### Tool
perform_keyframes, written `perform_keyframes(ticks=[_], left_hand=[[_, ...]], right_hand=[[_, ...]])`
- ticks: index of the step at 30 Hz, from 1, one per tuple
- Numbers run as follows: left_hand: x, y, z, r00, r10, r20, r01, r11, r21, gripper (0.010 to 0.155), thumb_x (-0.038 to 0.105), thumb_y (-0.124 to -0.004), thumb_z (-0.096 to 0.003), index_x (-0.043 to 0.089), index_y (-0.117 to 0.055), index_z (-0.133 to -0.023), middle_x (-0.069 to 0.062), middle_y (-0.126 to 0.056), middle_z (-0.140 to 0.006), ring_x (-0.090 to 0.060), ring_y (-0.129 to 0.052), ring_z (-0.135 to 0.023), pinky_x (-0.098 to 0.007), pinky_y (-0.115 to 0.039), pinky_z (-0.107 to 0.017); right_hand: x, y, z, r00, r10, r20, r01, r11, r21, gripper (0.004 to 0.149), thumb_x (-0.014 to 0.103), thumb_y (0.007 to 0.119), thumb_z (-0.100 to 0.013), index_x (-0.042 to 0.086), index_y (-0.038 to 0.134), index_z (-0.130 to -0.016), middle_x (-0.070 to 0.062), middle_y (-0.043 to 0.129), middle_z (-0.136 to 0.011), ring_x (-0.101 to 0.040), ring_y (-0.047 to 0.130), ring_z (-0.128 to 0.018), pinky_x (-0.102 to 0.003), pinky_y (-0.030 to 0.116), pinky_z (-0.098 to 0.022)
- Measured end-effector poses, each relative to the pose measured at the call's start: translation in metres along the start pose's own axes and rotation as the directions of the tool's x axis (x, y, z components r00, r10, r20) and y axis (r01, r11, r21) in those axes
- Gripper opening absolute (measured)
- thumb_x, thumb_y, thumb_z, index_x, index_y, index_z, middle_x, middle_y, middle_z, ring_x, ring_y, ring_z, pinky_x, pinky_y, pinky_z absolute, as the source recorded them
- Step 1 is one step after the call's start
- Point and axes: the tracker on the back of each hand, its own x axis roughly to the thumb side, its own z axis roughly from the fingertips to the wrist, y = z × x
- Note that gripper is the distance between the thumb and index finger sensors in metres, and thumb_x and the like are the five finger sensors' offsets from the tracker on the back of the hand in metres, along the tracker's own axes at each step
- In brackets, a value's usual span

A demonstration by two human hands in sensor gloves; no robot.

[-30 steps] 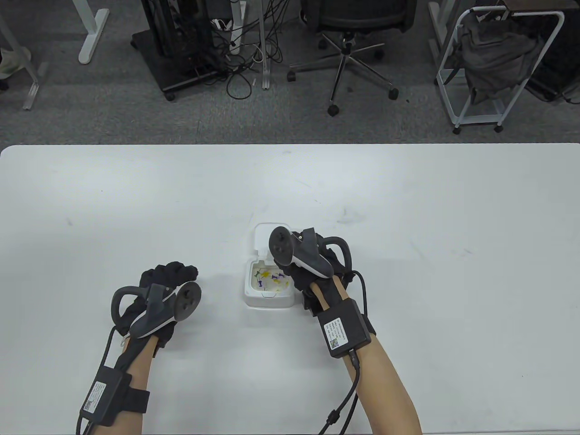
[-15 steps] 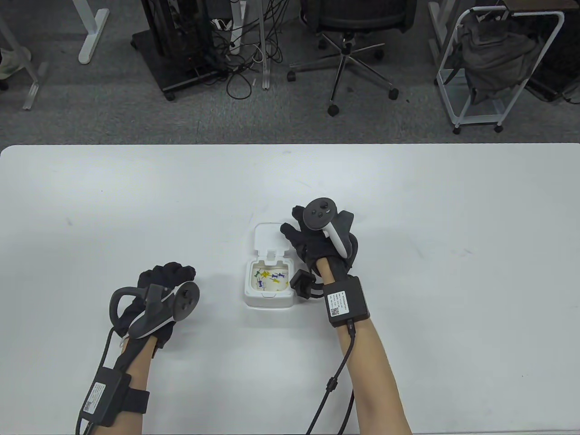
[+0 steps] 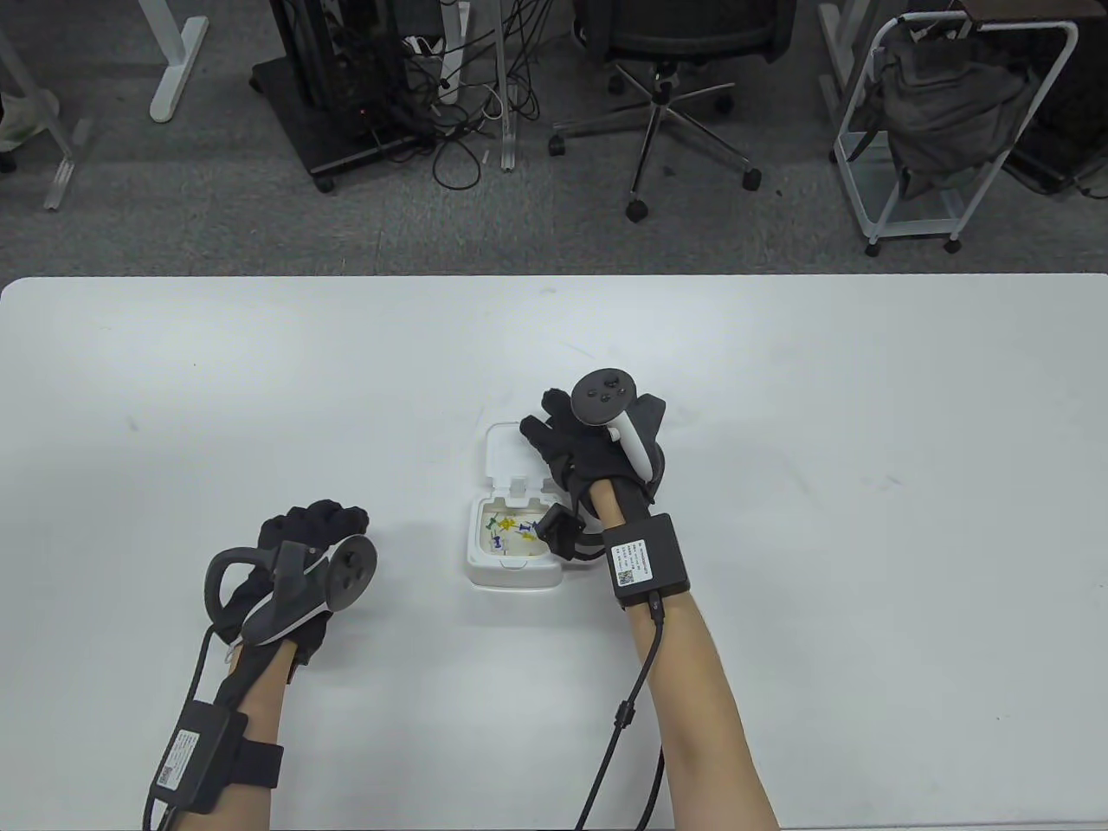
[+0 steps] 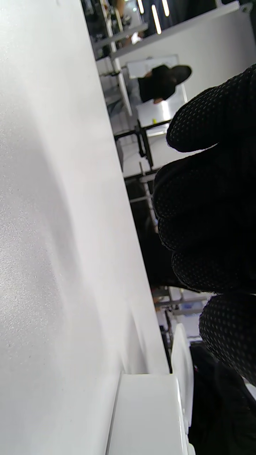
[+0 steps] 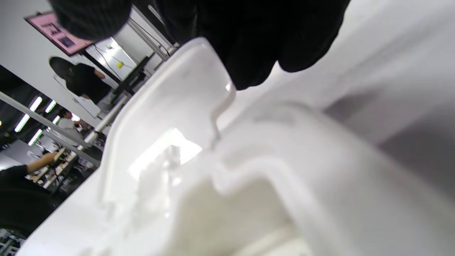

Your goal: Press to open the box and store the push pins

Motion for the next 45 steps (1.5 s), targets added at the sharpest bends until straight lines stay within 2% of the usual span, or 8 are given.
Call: perform_keyframes(ticks=[6, 11, 17, 23, 35, 39, 43, 45], left_hand=[[0.0, 0.0, 0.0, 1.0, -0.002, 0.001, 0.002, 1.0, 0.003, 0.051, 0.053, -0.067, -0.0515, 0.034, -0.074, -0.098, 0.006, -0.084, -0.102, -0.02, -0.094, -0.084, -0.049, -0.078, -0.074], [0.0, 0.0, -0.001, 1.0, -0.004, 0.005, 0.004, 1.0, 0.005, 0.048, 0.052, -0.066, -0.0518, 0.037, -0.075, -0.096, 0.006, -0.084, -0.102, -0.02, -0.094, -0.084, -0.049, -0.078, -0.074], [0.003, 0.001, -0.001, 1.0, -0.015, 0.011, 0.014, 1.0, 0.014, 0.049, 0.053, -0.066, -0.0518, 0.036, -0.075, -0.097, 0.006, -0.084, -0.102, -0.02, -0.094, -0.084, -0.049, -0.078, -0.074], [0.006, -0.001, 0.001, 1.0, -0.021, 0.017, 0.021, 1.0, 0.007, 0.049, 0.053, -0.066, -0.0517, 0.036, -0.075, -0.097, 0.005, -0.084, -0.102, -0.02, -0.094, -0.085, -0.049, -0.078, -0.074], [0.009, 0.001, 0.004, 1.0, -0.019, 0.02, 0.018, 1.0, 0.018, 0.049, 0.053, -0.066, -0.0518, 0.036, -0.075, -0.097, 0.006, -0.083, -0.102, -0.02, -0.094, -0.085, -0.049, -0.078, -0.074], [0.009, 0.0, 0.004, 1.0, -0.018, 0.021, 0.017, 1.0, 0.018, 0.049, 0.053, -0.066, -0.0518, 0.036, -0.075, -0.097, 0.006, -0.083, -0.102, -0.02, -0.094, -0.085, -0.049, -0.078, -0.074], [0.01, 0.001, 0.003, 0.999, -0.021, 0.024, 0.02, 1.0, 0.02, 0.049, 0.053, -0.066, -0.0518, 0.035, -0.075, -0.097, 0.005, -0.083, -0.102, -0.02, -0.094, -0.085, -0.049, -0.078, -0.074], [0.009, 0.001, 0.003, 1.0, -0.015, 0.022, 0.015, 1.0, 0.021, 0.049, 0.053, -0.066, -0.0518, 0.036, -0.075, -0.097, 0.006, -0.083, -0.102, -0.02, -0.094, -0.085, -0.049, -0.078, -0.074]], right_hand=[[0.014, -0.015, 0.019, 0.991, 0.049, 0.121, -0.043, 0.998, -0.049, 0.058, 0.053, 0.064, -0.046, 0.029, 0.062, -0.099, -0.004, 0.079, -0.097, -0.032, 0.083, -0.083, -0.061, 0.064, -0.071], [0.03, -0.017, 0.049, 0.926, 0.284, 0.25, -0.247, 0.954, -0.169, 0.051, 0.053, 0.062, -0.046, 0.034, 0.069, -0.093, -0.002, 0.081, -0.094, -0.033, 0.08, -0.082, -0.063, 0.06, -0.072], [0.04, -0.005, 0.1, 0.675, 0.653, 0.345, -0.5, 0.748, -0.436, 0.048, 0.053, 0.06, -0.045, 0.036, 0.072, -0.089, -0.002, 0.079, -0.097, -0.035, 0.076, -0.088, -0.064, 0.058, -0.073], [0.038, 0.017, 0.131, 0.499, 0.787, 0.363, -0.626, 0.617, -0.476, 0.045, 0.051, 0.062, -0.045, 0.034, 0.076, -0.085, 0.006, 0.085, -0.092, -0.032, 0.081, -0.086, -0.062, 0.061, -0.073], [0.024, 0.054, 0.125, 0.42, 0.845, 0.332, -0.735, 0.531, -0.422, 0.046, 0.05, 0.075, -0.039, 0.036, 0.073, -0.082, 0.01, 0.085, -0.089, -0.027, 0.085, -0.085, -0.059, 0.066, -0.072], [0.023, 0.053, 0.124, 0.461, 0.821, 0.339, -0.711, 0.569, -0.413, 0.042, 0.049, 0.077, -0.039, 0.037, 0.076, -0.079, 0.012, 0.087, -0.089, -0.027, 0.086, -0.086, -0.06, 0.066, -0.072], [0.021, 0.053, 0.127, 0.417, 0.847, 0.331, -0.724, 0.529, -0.441, 0.043, 0.05, 0.073, -0.04, 0.038, 0.073, -0.082, 0.013, 0.084, -0.091, -0.026, 0.085, -0.088, -0.058, 0.066, -0.073], [0.019, 0.045, 0.129, 0.464, 0.818, 0.339, -0.709, 0.573, -0.411, 0.046, 0.05, 0.072, -0.041, 0.038, 0.071, -0.085, 0.011, 0.082, -0.095, -0.027, 0.083, -0.09, -0.058, 0.066, -0.073]])
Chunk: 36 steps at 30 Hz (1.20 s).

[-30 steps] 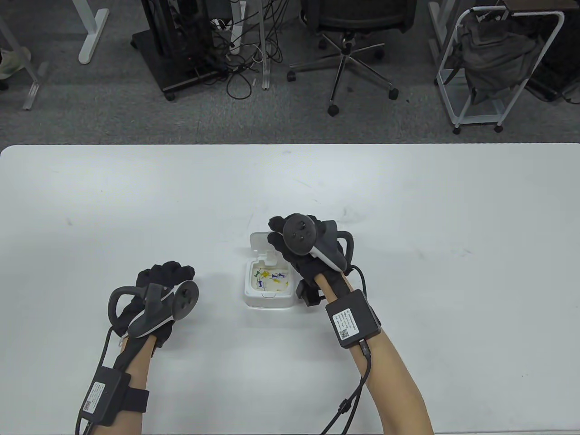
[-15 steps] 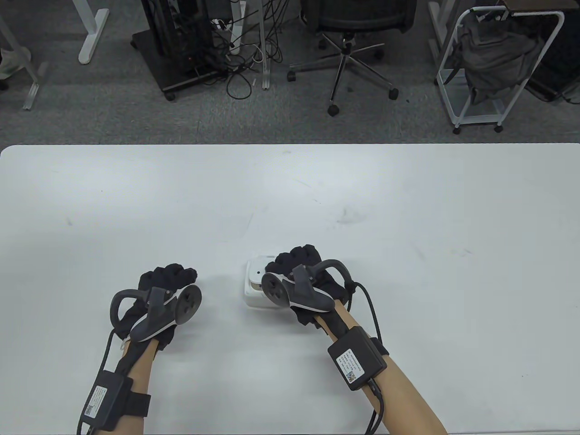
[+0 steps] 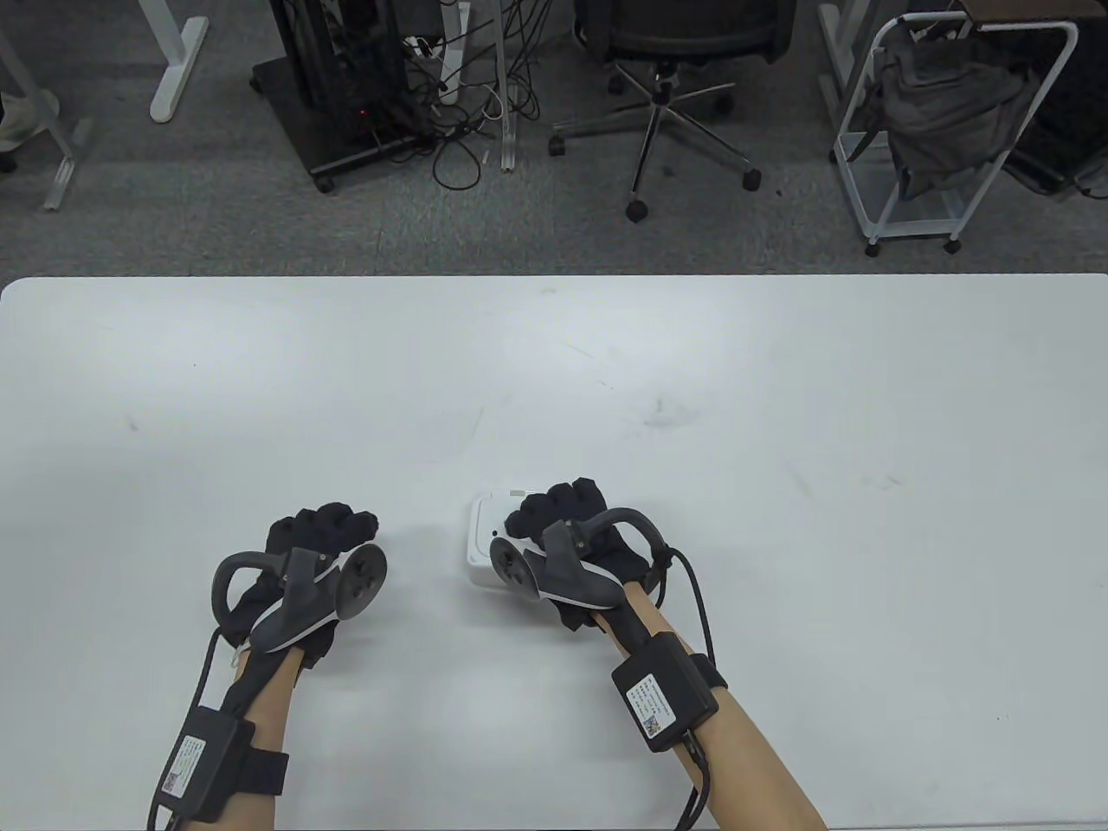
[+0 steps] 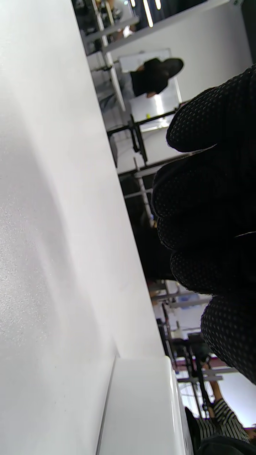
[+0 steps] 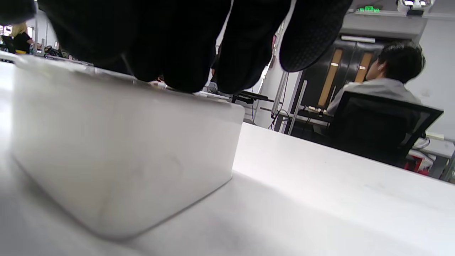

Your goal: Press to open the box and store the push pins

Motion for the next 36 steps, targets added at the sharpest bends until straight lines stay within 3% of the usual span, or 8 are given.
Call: perform_keyframes(ticks=[13, 18, 22, 36], left_hand=[[0.002, 0.0, 0.001, 1.0, 0.004, 0.006, -0.004, 1.0, 0.0, 0.049, 0.053, -0.066, -0.0518, 0.036, -0.074, -0.097, 0.005, -0.083, -0.103, -0.02, -0.094, -0.085, -0.049, -0.078, -0.074], [0.003, 0.0, 0.0, 1.0, 0.004, 0.011, -0.004, 1.0, -0.003, 0.049, 0.053, -0.066, -0.0518, 0.036, -0.075, -0.097, 0.006, -0.083, -0.103, -0.02, -0.094, -0.085, -0.049, -0.078, -0.074], [0.003, 0.0, 0.0, 1.0, 0.01, 0.01, -0.01, 1.0, -0.004, 0.049, 0.053, -0.066, -0.0518, 0.036, -0.074, -0.097, 0.006, -0.083, -0.103, -0.02, -0.094, -0.085, -0.049, -0.077, -0.074], [0.009, -0.002, 0.001, 1.0, 0.014, 0.025, -0.013, 1.0, -0.006, 0.05, 0.053, -0.066, -0.0518, 0.036, -0.074, -0.098, 0.006, -0.083, -0.103, -0.02, -0.093, -0.086, -0.049, -0.077, -0.074]], right_hand=[[-0.098, -0.053, 0.044, 0.952, -0.224, -0.21, 0.212, 0.974, -0.076, 0.049, 0.051, 0.071, -0.042, 0.035, 0.071, -0.089, 0.004, 0.08, -0.1, -0.031, 0.08, -0.093, -0.06, 0.063, -0.073], [-0.128, -0.042, 0.073, 0.939, -0.203, -0.279, 0.185, 0.978, -0.092, 0.05, 0.052, 0.07, -0.042, 0.036, 0.07, -0.089, 0.005, 0.081, -0.1, -0.03, 0.081, -0.093, -0.06, 0.064, -0.073], [-0.146, -0.019, 0.091, 0.881, -0.336, -0.334, 0.327, 0.941, -0.086, 0.049, 0.051, 0.07, -0.043, 0.035, 0.071, -0.089, 0.003, 0.08, -0.1, -0.033, 0.079, -0.093, -0.062, 0.062, -0.073], [-0.168, -0.006, 0.105, 0.835, -0.387, -0.39, 0.372, 0.921, -0.118, 0.05, 0.051, 0.07, -0.042, 0.034, 0.072, -0.089, 0.001, 0.08, -0.101, -0.034, 0.078, -0.094, -0.063, 0.06, -0.074]])
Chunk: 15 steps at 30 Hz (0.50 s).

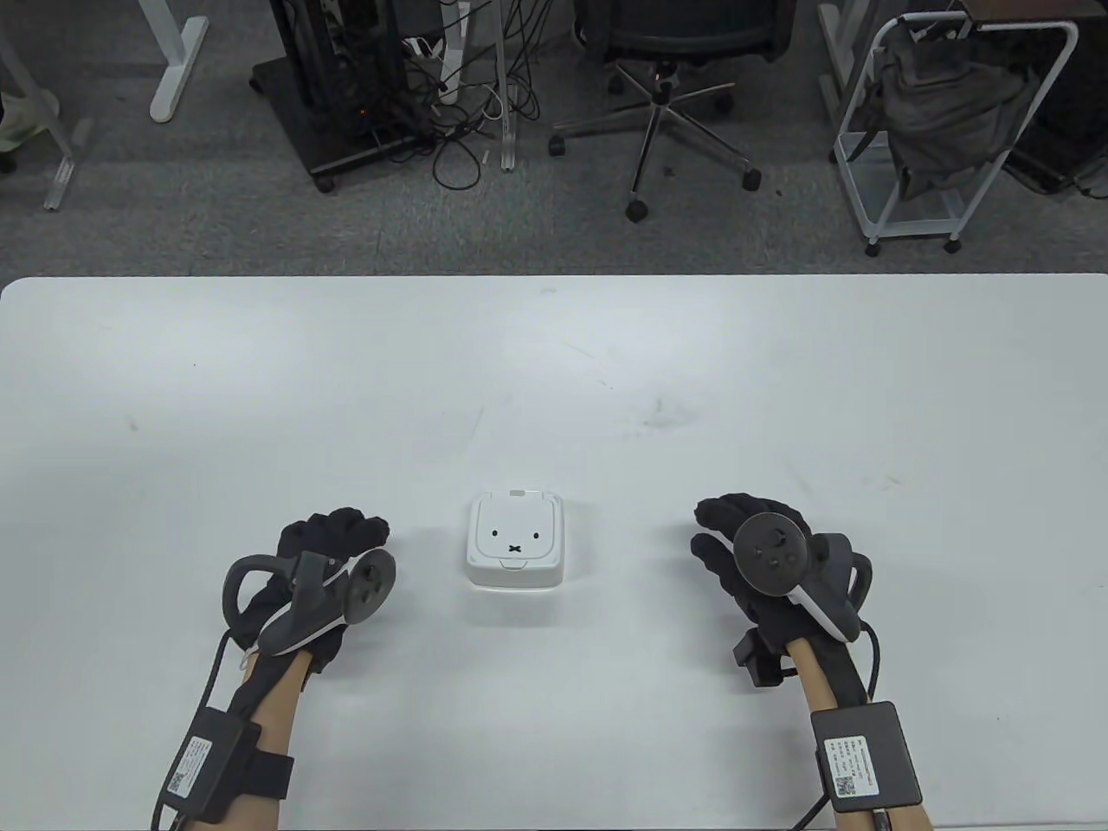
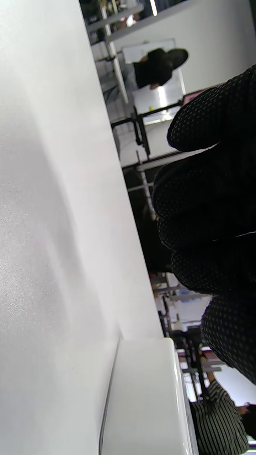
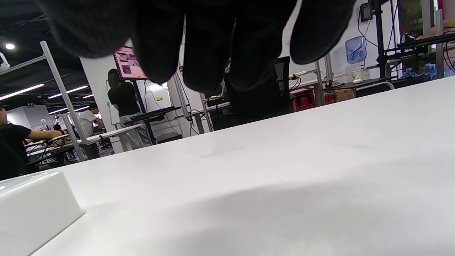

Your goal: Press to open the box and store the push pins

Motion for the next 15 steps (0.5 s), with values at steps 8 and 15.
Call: perform_keyframes(ticks=[8, 15], left_hand=[[-0.0019, 0.0006, -0.0003, 1.0, -0.002, -0.012, 0.002, 1.0, -0.006, 0.05, 0.053, -0.066, -0.0518, 0.035, -0.074, -0.098, 0.006, -0.083, -0.103, -0.02, -0.093, -0.086, -0.049, -0.077, -0.074], [-0.0021, 0.001, 0.0002, 1.0, -0.002, -0.013, 0.002, 1.0, -0.006, 0.05, 0.053, -0.066, -0.0518, 0.035, -0.074, -0.098, 0.006, -0.083, -0.103, -0.02, -0.093, -0.086, -0.049, -0.077, -0.074]], right_hand=[[0.0005, 0.0003, 0.0007, 1.0, 0.011, 0.002, -0.011, 1.0, -0.006, 0.051, 0.051, 0.07, -0.042, 0.033, 0.072, -0.09, 0.001, 0.08, -0.101, -0.034, 0.078, -0.094, -0.063, 0.06, -0.074], [0.0038, 0.002, 0.0015, 1.0, 0.023, 0.018, -0.022, 1.0, -0.012, 0.05, 0.051, 0.07, -0.042, 0.033, 0.073, -0.089, 0.001, 0.081, -0.1, -0.034, 0.079, -0.094, -0.063, 0.061, -0.073]])
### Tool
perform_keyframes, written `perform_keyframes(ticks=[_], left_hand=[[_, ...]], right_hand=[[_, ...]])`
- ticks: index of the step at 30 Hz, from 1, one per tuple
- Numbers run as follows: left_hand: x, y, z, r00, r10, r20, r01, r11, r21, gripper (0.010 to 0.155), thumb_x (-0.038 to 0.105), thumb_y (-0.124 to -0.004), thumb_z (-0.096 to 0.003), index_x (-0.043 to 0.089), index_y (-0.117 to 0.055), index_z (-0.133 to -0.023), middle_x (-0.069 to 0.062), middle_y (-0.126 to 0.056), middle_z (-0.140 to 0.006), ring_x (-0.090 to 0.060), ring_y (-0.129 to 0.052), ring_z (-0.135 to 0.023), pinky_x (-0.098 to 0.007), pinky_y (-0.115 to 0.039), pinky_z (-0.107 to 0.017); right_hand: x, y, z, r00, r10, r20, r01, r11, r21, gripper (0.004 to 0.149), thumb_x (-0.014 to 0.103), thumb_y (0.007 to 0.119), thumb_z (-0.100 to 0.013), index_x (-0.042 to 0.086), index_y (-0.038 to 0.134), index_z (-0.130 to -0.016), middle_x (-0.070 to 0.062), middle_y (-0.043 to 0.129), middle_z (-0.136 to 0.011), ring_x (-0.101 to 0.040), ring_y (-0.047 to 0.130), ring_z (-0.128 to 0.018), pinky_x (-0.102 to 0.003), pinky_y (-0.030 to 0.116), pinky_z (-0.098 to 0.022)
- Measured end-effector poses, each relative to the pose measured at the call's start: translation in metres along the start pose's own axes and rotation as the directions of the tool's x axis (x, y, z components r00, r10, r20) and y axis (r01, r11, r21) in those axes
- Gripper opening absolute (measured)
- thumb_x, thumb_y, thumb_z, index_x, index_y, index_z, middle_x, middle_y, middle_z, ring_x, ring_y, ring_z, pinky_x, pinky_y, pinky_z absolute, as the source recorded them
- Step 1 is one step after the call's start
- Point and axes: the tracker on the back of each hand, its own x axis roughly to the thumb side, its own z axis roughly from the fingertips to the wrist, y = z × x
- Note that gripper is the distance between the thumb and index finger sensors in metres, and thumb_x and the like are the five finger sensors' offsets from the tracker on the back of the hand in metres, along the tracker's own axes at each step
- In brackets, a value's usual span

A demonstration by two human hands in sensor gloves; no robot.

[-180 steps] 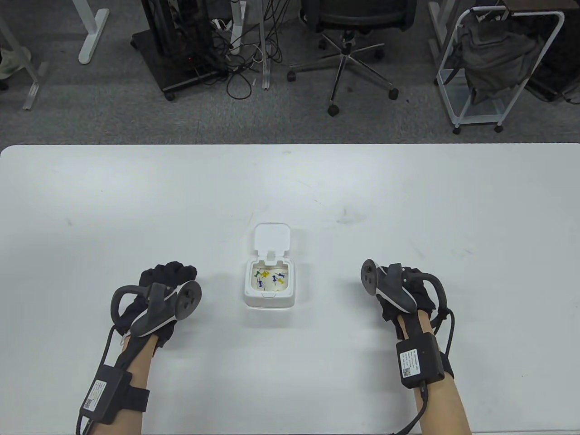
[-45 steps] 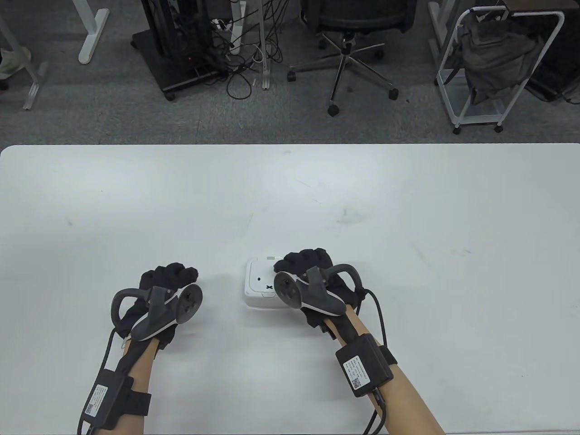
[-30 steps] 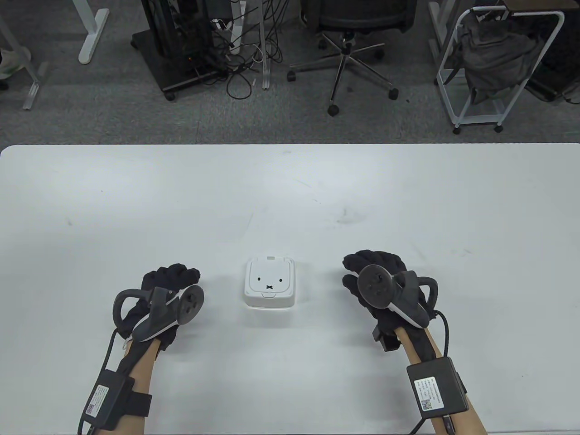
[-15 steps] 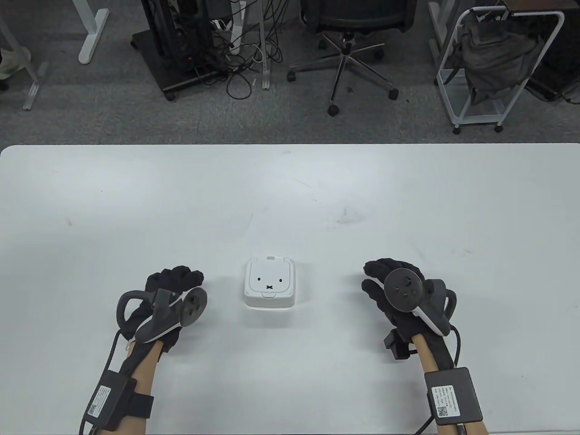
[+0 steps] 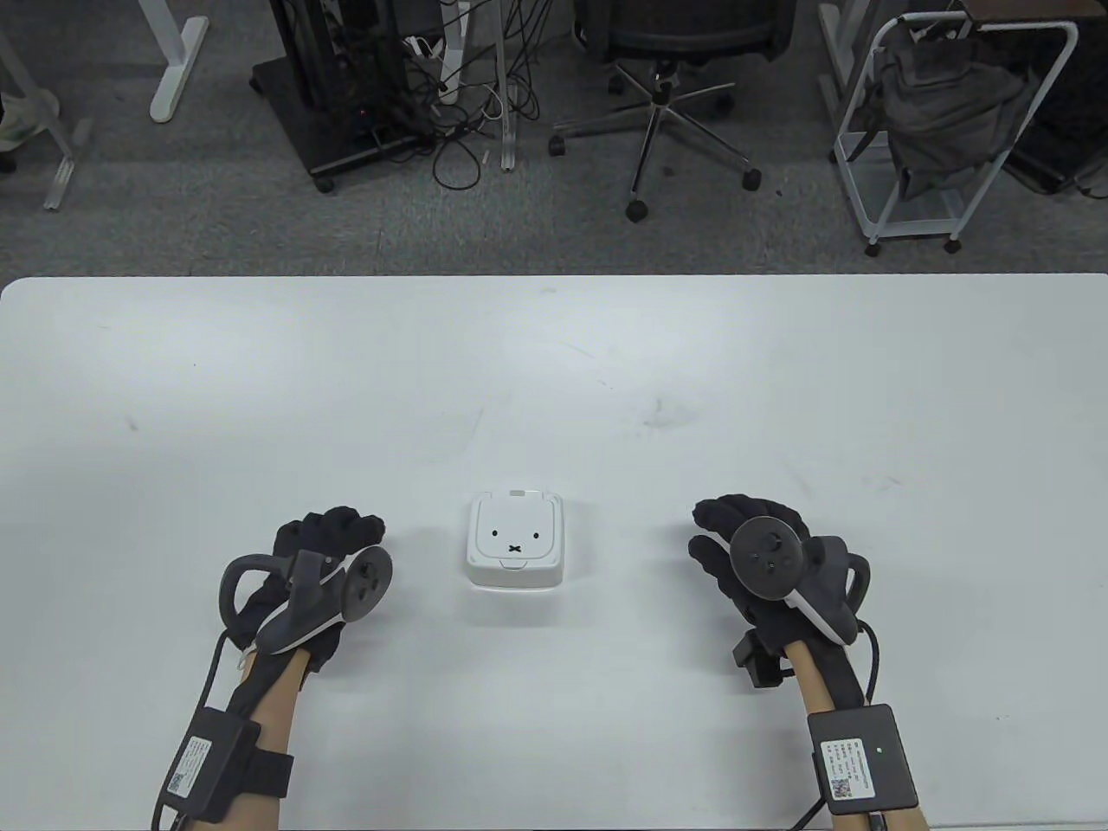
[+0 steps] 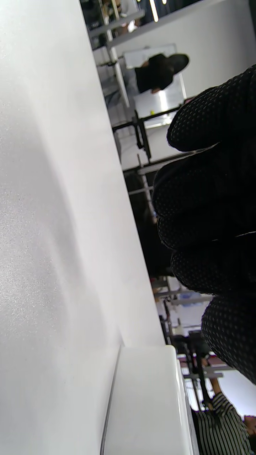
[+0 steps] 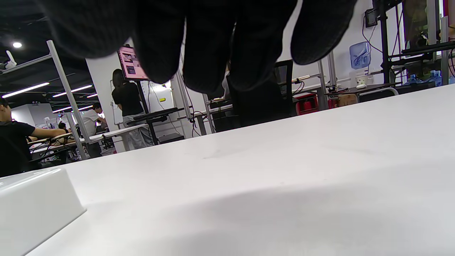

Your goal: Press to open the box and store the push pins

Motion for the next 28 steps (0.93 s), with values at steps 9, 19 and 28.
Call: perform_keyframes(ticks=[9, 19, 28], left_hand=[[0.0013, 0.0014, 0.0001, 1.0, -0.003, 0.002, 0.003, 1.0, 0.011, 0.05, 0.053, -0.066, -0.0518, 0.036, -0.074, -0.098, 0.006, -0.083, -0.103, -0.02, -0.093, -0.086, -0.049, -0.077, -0.074], [-0.0013, 0.0005, -0.0006, 1.0, -0.004, -0.006, 0.004, 1.0, 0.005, 0.05, 0.053, -0.066, -0.0518, 0.036, -0.074, -0.098, 0.006, -0.083, -0.103, -0.02, -0.093, -0.086, -0.049, -0.077, -0.074], [-0.0005, 0.0001, -0.0004, 1.0, -0.003, -0.001, 0.003, 1.0, 0.001, 0.05, 0.053, -0.066, -0.0518, 0.036, -0.074, -0.098, 0.006, -0.083, -0.103, -0.02, -0.093, -0.086, -0.049, -0.077, -0.074]], right_hand=[[0.0018, 0.0007, 0.0006, 1.0, 0.008, 0.01, -0.008, 1.0, -0.006, 0.051, 0.052, 0.071, -0.042, 0.033, 0.073, -0.089, 0.001, 0.081, -0.1, -0.034, 0.078, -0.094, -0.064, 0.06, -0.074], [0.0009, 0.0026, -0.0016, 1.0, 0.016, -0.003, -0.016, 1.0, 0.009, 0.051, 0.051, 0.071, -0.042, 0.033, 0.072, -0.089, 0.001, 0.081, -0.1, -0.034, 0.078, -0.094, -0.064, 0.06, -0.074], [0.0008, 0.0026, -0.0013, 1.0, 0.019, -0.002, -0.019, 1.0, 0.013, 0.051, 0.051, 0.071, -0.042, 0.033, 0.073, -0.089, 0.001, 0.081, -0.1, -0.035, 0.078, -0.094, -0.064, 0.06, -0.074]])
